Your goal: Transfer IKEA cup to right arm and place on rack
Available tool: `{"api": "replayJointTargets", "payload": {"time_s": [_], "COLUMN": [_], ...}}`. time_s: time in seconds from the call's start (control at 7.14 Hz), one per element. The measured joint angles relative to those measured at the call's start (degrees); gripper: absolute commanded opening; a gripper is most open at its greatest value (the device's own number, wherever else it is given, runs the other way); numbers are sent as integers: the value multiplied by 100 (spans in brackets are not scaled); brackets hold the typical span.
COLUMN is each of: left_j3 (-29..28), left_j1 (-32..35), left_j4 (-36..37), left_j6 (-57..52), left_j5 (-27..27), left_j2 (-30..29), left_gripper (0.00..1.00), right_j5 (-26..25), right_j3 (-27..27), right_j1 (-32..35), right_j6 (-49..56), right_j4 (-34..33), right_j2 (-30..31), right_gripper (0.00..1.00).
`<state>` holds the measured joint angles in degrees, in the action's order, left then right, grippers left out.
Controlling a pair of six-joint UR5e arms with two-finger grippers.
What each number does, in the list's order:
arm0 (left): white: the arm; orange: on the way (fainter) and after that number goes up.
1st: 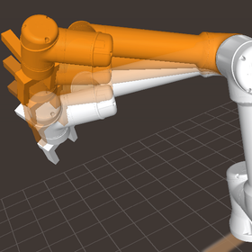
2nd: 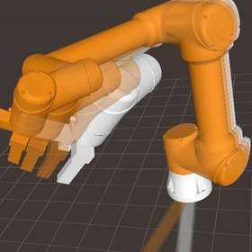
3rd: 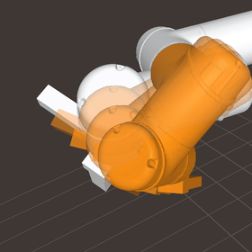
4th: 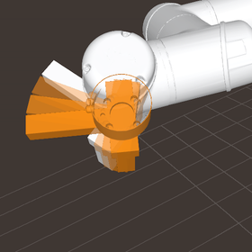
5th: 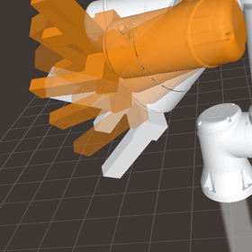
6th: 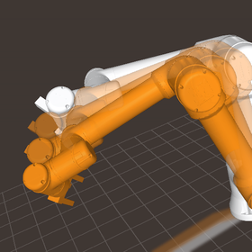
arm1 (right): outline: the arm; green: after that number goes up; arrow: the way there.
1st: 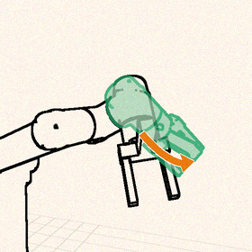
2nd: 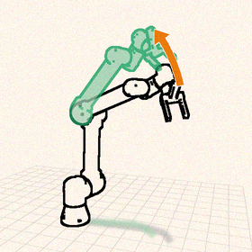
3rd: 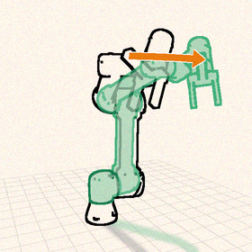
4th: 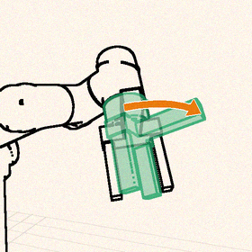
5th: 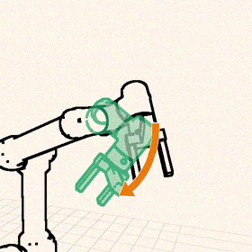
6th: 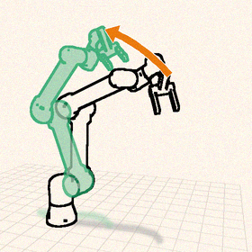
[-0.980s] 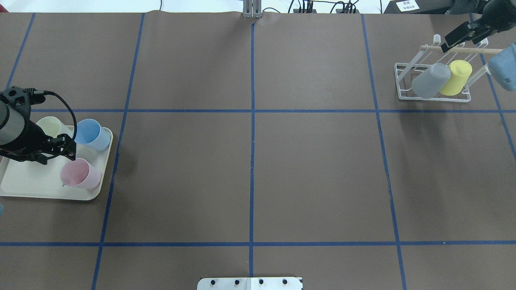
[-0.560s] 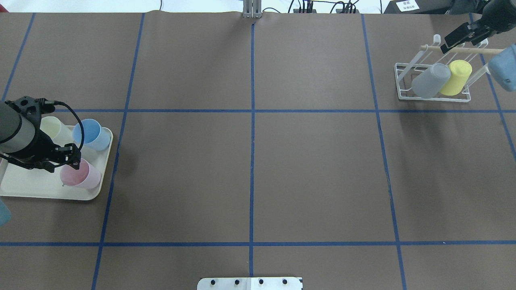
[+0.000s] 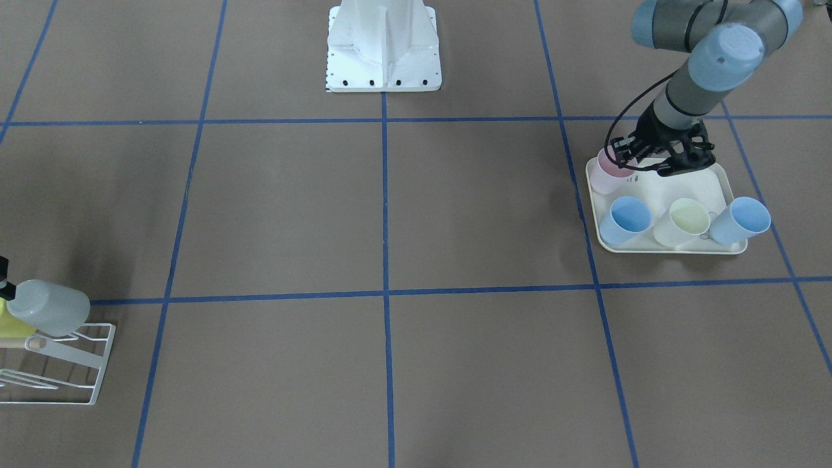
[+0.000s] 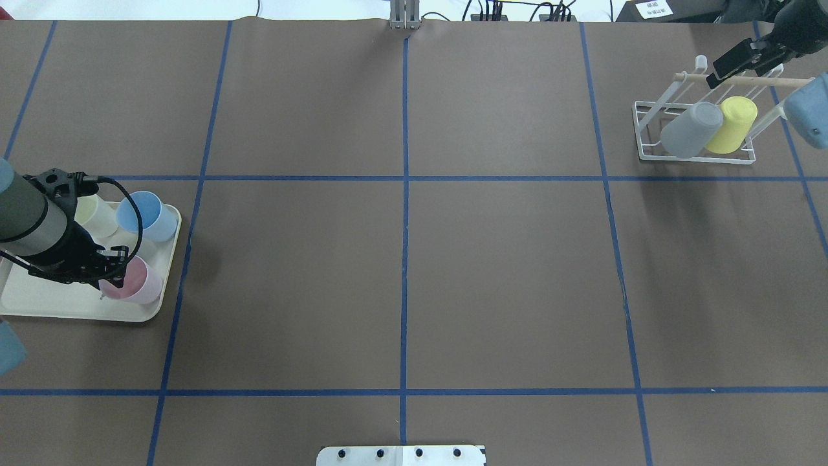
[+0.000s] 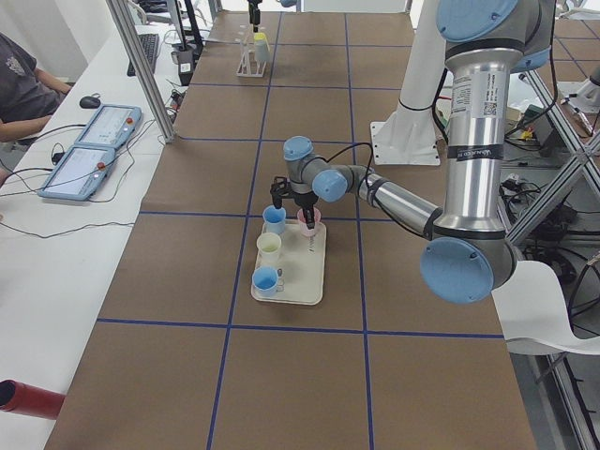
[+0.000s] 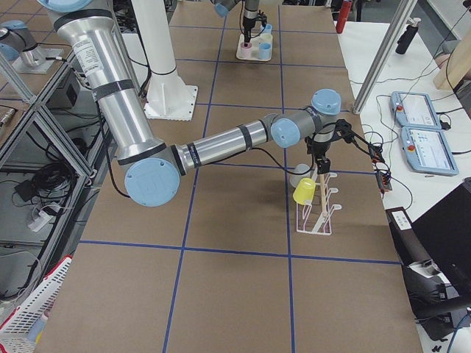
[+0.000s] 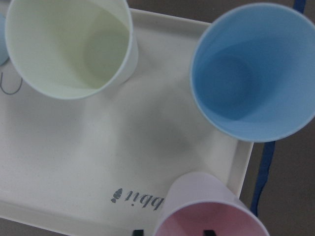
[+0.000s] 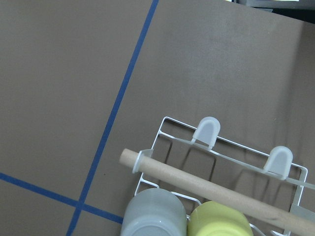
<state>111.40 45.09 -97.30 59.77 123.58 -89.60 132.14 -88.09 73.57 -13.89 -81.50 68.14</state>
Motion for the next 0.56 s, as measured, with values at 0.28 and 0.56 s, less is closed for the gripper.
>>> {"api": "replayJointTargets", "payload": {"time_s": [0.28, 0.56], "left_j3": [45, 520], "left_j1": [-12, 224], "left_j4": [20, 79], "left_j6": [-6, -7], "left_j5": [83, 650], "left_j2": [23, 24], "left_gripper": [0, 0], "right_j5": [5, 5], "right_j3": [6, -71], "right_j1": [0, -37], "right_j6": [0, -129], "right_j4": [0, 6], "right_j2": [4, -32], "right_gripper": [99, 99]}}
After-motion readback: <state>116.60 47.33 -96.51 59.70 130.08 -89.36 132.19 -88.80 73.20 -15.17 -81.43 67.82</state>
